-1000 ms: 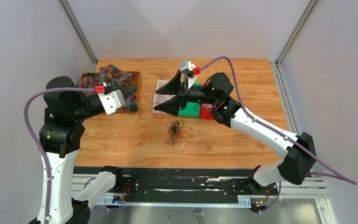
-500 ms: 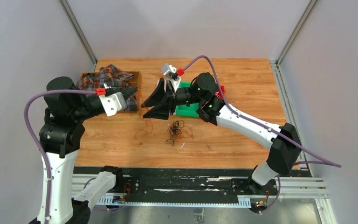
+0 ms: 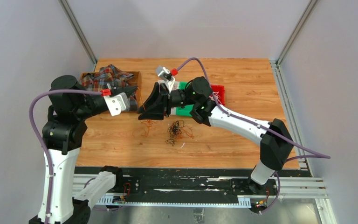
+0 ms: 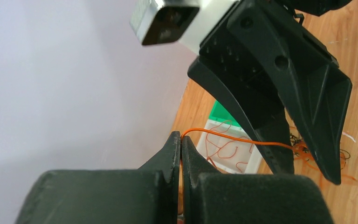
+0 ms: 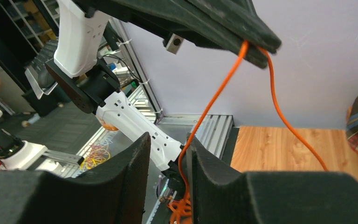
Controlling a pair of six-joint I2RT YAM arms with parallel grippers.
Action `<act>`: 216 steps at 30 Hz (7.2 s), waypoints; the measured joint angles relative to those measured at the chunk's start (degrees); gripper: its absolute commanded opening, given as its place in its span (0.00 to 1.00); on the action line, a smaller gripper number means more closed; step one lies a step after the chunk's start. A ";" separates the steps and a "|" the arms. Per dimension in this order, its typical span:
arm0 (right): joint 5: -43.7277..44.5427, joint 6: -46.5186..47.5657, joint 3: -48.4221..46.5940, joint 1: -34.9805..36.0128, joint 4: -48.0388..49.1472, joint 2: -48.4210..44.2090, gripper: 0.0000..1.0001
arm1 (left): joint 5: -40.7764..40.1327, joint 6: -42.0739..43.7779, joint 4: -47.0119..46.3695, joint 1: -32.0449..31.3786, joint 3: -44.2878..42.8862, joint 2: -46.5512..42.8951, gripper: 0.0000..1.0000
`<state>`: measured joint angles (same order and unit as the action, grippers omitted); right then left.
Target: Untangle the cables
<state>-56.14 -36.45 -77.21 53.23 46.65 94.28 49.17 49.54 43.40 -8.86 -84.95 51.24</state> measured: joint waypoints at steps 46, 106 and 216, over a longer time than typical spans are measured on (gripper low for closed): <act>23.47 4.98 18.16 -1.97 -4.46 1.60 0.43 | -8.37 -5.44 -25.53 -4.61 -12.26 13.20 0.00; 51.45 7.54 35.67 -21.14 -26.93 -21.55 0.48 | -44.28 3.61 -24.09 -21.14 8.20 36.00 0.00; 48.63 17.90 33.27 -18.12 -42.32 -26.21 0.54 | -26.47 -12.79 -4.66 -16.48 18.93 27.12 0.98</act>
<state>-7.51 -18.55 -43.94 35.11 4.34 68.07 22.70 36.75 38.74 -25.34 -66.02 78.37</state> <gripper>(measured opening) 0.542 0.980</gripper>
